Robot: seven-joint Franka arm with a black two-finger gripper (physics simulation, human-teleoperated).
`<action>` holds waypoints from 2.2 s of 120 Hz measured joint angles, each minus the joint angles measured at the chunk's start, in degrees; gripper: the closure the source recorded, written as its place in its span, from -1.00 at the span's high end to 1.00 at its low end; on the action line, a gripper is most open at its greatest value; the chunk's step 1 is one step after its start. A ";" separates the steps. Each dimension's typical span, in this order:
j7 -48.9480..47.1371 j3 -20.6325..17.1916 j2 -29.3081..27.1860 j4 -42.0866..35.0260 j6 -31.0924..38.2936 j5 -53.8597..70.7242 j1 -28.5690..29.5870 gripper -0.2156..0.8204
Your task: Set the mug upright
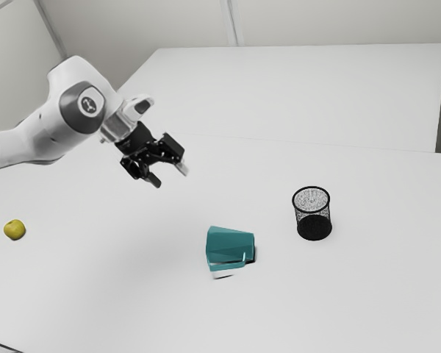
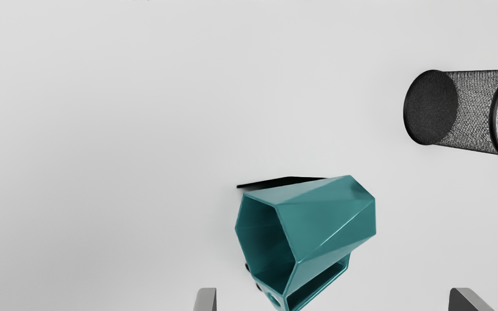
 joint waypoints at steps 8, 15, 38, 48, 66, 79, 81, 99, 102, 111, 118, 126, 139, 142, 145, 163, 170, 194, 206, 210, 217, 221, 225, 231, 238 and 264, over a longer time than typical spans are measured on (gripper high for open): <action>2.27 0.06 -0.01 -2.60 2.99 -4.69 0.01 0.54; 4.48 0.14 0.01 -4.27 5.26 -8.84 0.07 0.54; 12.63 0.32 0.38 -9.53 10.25 -22.20 0.15 0.54; 16.29 0.36 0.77 -11.18 11.42 -26.93 0.15 0.54; 22.58 0.37 2.31 -12.95 12.63 -33.73 0.16 0.54; 26.05 0.34 3.18 -13.46 12.87 -36.81 0.18 0.54; 26.34 0.33 3.24 -13.48 12.85 -37.08 0.20 0.54; 28.69 0.32 5.24 -13.51 11.67 -38.41 0.25 0.54; 29.03 0.31 5.70 -13.49 11.50 -38.52 0.27 0.54; 29.94 0.29 6.83 -13.47 10.74 -38.73 0.29 0.54; 30.57 0.29 7.68 -13.47 10.22 -38.83 0.23 0.54; 31.21 0.28 8.42 -13.45 9.57 -38.90 0.09 0.54; 32.09 0.29 9.14 -13.49 8.42 -38.96 -0.24 0.54; 32.27 0.29 9.29 -13.47 8.09 -38.98 -0.33 0.54; 32.44 0.30 9.45 -13.46 7.70 -39.02 -0.41 0.54; 33.94 0.31 10.06 -13.52 5.45 -40.87 -0.51 0.54; 35.12 0.31 10.35 -13.53 4.53 -42.51 -0.46 0.54; 40.19 0.28 11.39 -14.75 2.29 -48.20 -0.48 0.54; 42.80 0.28 11.93 -14.84 1.43 -50.27 -0.47 0.54; 43.75 0.28 12.13 -14.84 1.19 -51.09 -0.50 0.54; 45.38 0.28 12.34 -14.84 0.76 -52.33 -0.61 0.54; 46.31 0.28 12.52 -14.82 0.49 -52.91 -0.68 0.54; 47.24 0.28 12.62 -14.81 0.22 -53.39 -0.71 0.54; 48.62 0.28 12.74 -14.82 -0.17 -54.15 -0.79 0.54; 50.12 0.28 12.91 -14.84 -0.53 -54.99 -0.90 0.54; 54.43 0.21 13.42 -14.83 -1.64 -56.57 -0.99 0.12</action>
